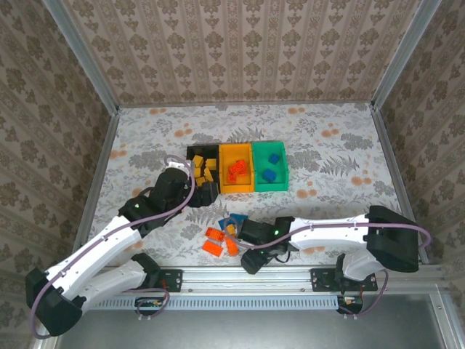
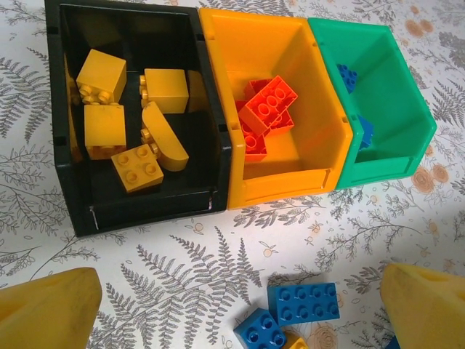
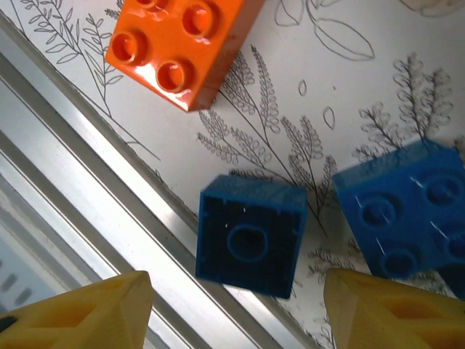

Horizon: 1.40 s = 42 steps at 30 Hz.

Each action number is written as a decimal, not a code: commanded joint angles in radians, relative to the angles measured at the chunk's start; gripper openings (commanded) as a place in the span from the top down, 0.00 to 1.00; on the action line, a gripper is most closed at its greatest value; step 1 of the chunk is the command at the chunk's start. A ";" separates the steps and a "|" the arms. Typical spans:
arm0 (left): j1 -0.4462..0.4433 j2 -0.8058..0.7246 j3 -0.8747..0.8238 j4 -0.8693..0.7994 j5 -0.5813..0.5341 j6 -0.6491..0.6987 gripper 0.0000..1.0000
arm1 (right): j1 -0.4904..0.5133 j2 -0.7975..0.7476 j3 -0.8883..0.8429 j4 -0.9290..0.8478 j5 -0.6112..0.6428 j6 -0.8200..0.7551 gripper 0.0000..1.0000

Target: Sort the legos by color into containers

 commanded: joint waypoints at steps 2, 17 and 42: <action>0.010 -0.025 -0.014 -0.031 -0.017 -0.016 0.00 | 0.009 0.056 0.046 -0.015 0.044 -0.042 0.36; 0.015 -0.037 -0.023 -0.050 -0.033 -0.015 0.00 | 0.037 0.142 0.083 -0.073 0.181 -0.044 0.58; 0.016 -0.053 -0.091 0.005 -0.016 -0.038 0.00 | -0.636 0.081 0.365 0.149 0.207 -0.086 0.67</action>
